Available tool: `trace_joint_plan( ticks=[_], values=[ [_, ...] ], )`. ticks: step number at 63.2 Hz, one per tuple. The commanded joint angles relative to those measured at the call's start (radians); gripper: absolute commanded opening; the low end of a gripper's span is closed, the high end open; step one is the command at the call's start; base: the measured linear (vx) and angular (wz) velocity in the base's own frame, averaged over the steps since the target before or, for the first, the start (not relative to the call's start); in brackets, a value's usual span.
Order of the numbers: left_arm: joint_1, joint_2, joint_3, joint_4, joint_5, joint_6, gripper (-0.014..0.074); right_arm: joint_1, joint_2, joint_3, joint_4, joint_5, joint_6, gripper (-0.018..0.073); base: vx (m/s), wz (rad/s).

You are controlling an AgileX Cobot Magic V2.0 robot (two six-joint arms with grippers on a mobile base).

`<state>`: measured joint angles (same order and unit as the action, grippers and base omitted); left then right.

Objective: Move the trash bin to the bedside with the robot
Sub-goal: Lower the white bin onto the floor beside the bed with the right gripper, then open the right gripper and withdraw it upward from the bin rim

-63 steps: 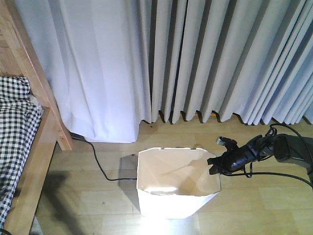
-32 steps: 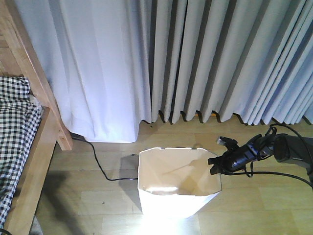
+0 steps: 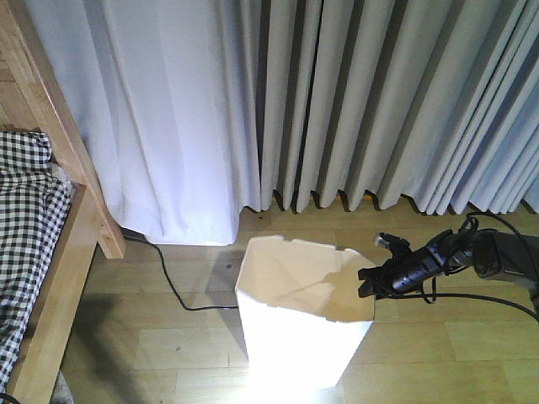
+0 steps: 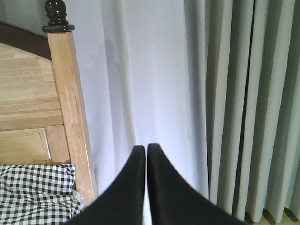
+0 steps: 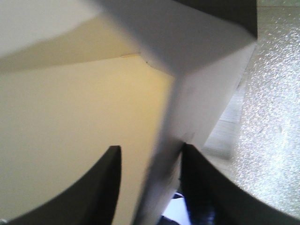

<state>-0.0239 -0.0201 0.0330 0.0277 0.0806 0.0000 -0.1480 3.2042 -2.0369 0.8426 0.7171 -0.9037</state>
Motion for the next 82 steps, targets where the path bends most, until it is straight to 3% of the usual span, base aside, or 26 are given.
trace_joint_plan(
  ticks=[1, 11, 24, 37, 45, 52, 64, 76, 82],
  values=[
    [0.0, -0.007, 0.012, -0.01, -0.073, -0.014, -0.0006, -0.002, -0.078, -0.018, 0.032, 0.048, -0.009, 0.0377, 0.0, 0.0],
    [0.0, -0.007, 0.012, -0.01, -0.073, -0.014, -0.0006, -0.002, -0.078, -0.018, 0.032, 0.036, -0.009, 0.0438, 0.0, 0.0],
    [0.0, -0.007, 0.012, -0.01, -0.073, -0.014, -0.0006, -0.003, -0.078, -0.018, 0.031, 0.026, -0.07, 0.0439, 0.0, 0.0],
    [0.0, -0.007, 0.012, -0.01, -0.073, -0.014, -0.0006, -0.003, -0.082, -0.02, 0.054, 0.058, -0.014, 0.0439, 0.0, 0.0],
    [0.0, -0.007, 0.012, -0.01, -0.073, -0.014, -0.0006, -0.003, -0.112, -0.008, 0.003, 0.059, -0.017, 0.0439, 0.0, 0.0],
    [0.0, -0.007, 0.012, -0.01, -0.074, -0.014, -0.0006, -0.004, -0.171, 0.071, 0.03, -0.004, -0.021, 0.0439, 0.0, -0.01],
    [0.0, -0.007, 0.012, -0.01, -0.074, -0.014, -0.0006, -0.004, -0.316, 0.327, 0.131, -0.158, -0.14, 0.0439, 0.0, 0.0],
    [0.0, -0.007, 0.012, -0.01, -0.074, -0.014, -0.0006, -0.004, -0.547, 0.609, 0.251, -0.291, -0.371, 0.0439, 0.0, 0.0],
    [0.0, -0.007, 0.012, -0.01, -0.074, -0.014, -0.0006, -0.004, -0.678, 0.741, 0.271, -0.366, -0.433, 0.0439, 0.0, 0.0]
  ],
)
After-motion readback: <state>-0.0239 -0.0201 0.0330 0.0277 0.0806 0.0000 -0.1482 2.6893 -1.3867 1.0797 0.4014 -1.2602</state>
